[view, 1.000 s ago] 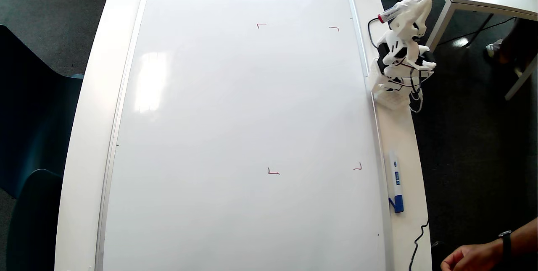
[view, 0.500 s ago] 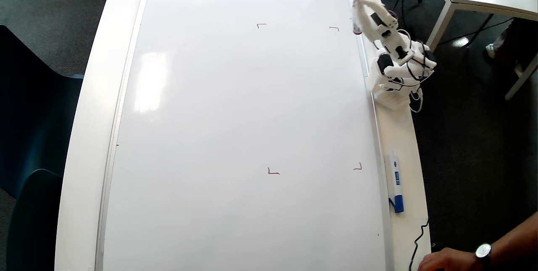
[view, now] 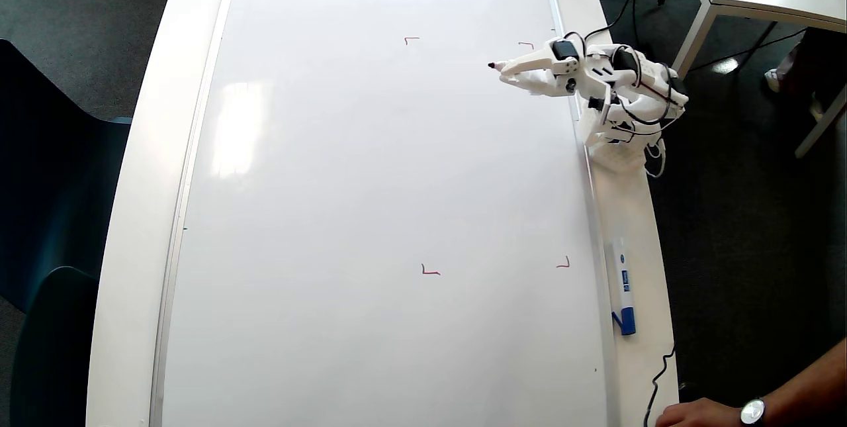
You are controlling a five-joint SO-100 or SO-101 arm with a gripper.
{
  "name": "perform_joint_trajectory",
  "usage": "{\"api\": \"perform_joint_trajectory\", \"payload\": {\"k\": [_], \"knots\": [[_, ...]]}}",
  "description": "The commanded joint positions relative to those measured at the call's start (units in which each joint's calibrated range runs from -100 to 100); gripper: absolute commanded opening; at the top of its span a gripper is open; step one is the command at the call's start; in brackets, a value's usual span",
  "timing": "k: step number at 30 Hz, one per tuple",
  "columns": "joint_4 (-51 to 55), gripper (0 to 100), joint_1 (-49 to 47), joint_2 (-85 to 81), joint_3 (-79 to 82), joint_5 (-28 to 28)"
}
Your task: Draw on a whiteboard a robot head using a pen attached to the gripper
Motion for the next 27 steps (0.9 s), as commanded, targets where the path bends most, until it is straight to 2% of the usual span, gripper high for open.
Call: {"api": "perform_joint_trajectory", "payload": {"k": [1,8,15,22,27], "knots": [[0.58,1,0.34,11.36,-2.97,-2.38],[0.40,1,-0.69,39.20,-16.58,-6.78],[-0.12,1,-4.74,62.85,-31.11,-8.55],[-0.47,1,-5.62,74.34,-37.74,-8.71],[-10.02,1,-5.55,78.45,-36.83,-8.66]]}}
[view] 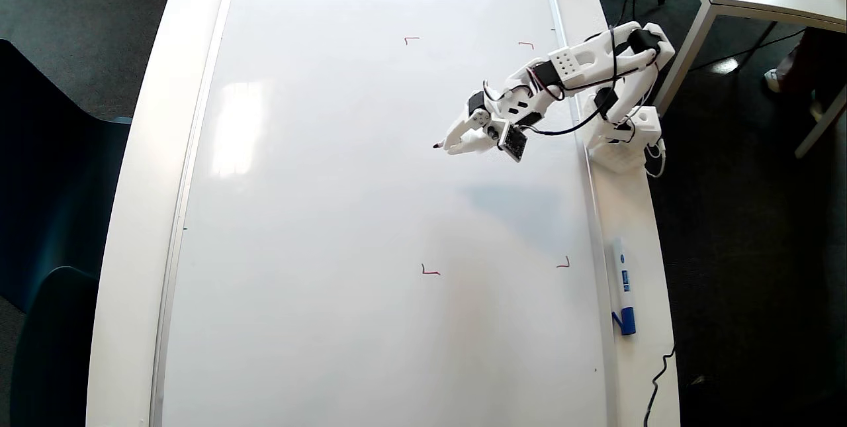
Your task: Draw on a whiteboard a robot head using a pen attached to the gripper
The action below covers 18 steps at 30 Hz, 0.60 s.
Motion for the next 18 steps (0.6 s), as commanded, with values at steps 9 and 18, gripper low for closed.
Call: {"api": "perform_joint_trajectory", "payload": {"k": [9,18], "knots": [[-7.51,1,-0.57,5.47,-1.65,-0.31],[-8.03,1,-0.49,5.55,3.16,-0.42]]}}
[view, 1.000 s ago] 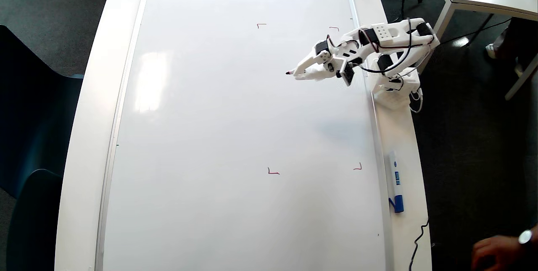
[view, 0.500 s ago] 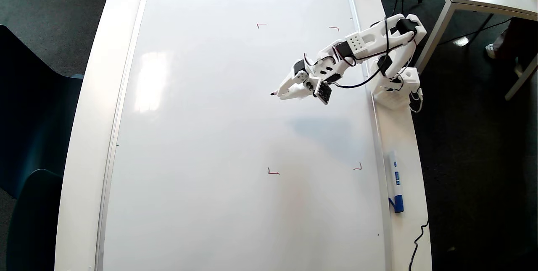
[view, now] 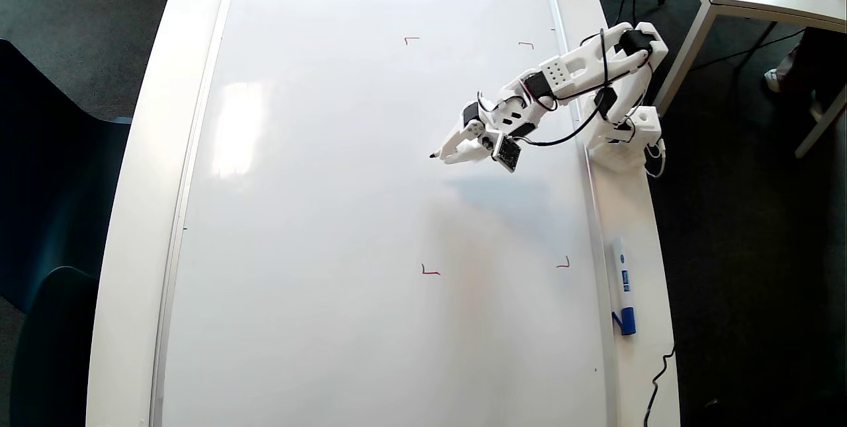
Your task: Draw on a whiteboard a robot head using a pen attached to the gripper
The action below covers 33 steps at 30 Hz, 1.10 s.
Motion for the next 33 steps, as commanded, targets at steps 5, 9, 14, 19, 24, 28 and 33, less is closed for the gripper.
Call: {"api": "perform_joint_trajectory", "payload": {"k": [5,9,14,19,24,28,33], "knots": [[-1.20,1,-0.11,-0.04,2.50,-0.47],[-1.28,1,-0.11,0.55,2.60,-0.47],[-4.06,1,0.47,4.74,1.05,-2.45],[-4.24,1,0.47,5.58,-0.22,-2.13],[-4.24,1,0.47,5.67,-0.67,-2.13],[-4.41,1,0.47,5.58,-1.13,-2.08],[-4.41,1,-0.11,6.34,-6.03,-2.08]]}}
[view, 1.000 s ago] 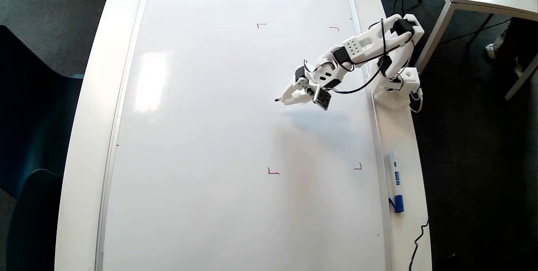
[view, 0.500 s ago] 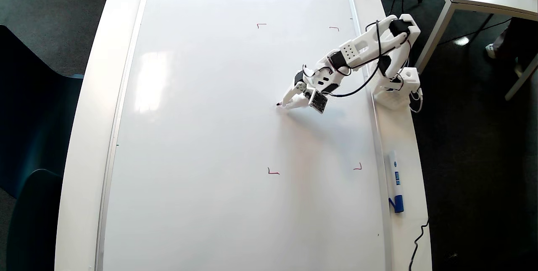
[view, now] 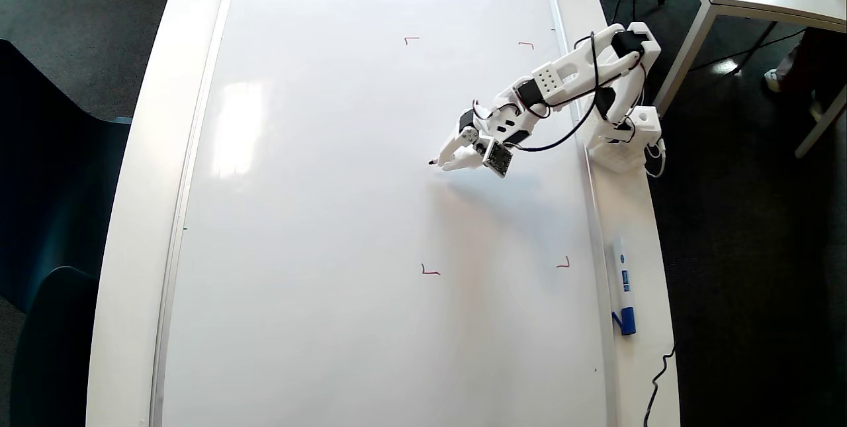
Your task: Draw on a whiteboard a robot head using a pen attached to the gripper
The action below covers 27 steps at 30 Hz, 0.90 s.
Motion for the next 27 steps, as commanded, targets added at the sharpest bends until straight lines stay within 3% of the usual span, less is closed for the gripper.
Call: {"api": "perform_joint_trajectory", "payload": {"k": [1,12,27], "knots": [[-0.95,1,-0.27,1.33,-5.66,0.09],[-0.95,1,-0.19,19.11,-23.82,0.09],[-0.08,1,0.32,20.53,-25.36,-0.29]]}}
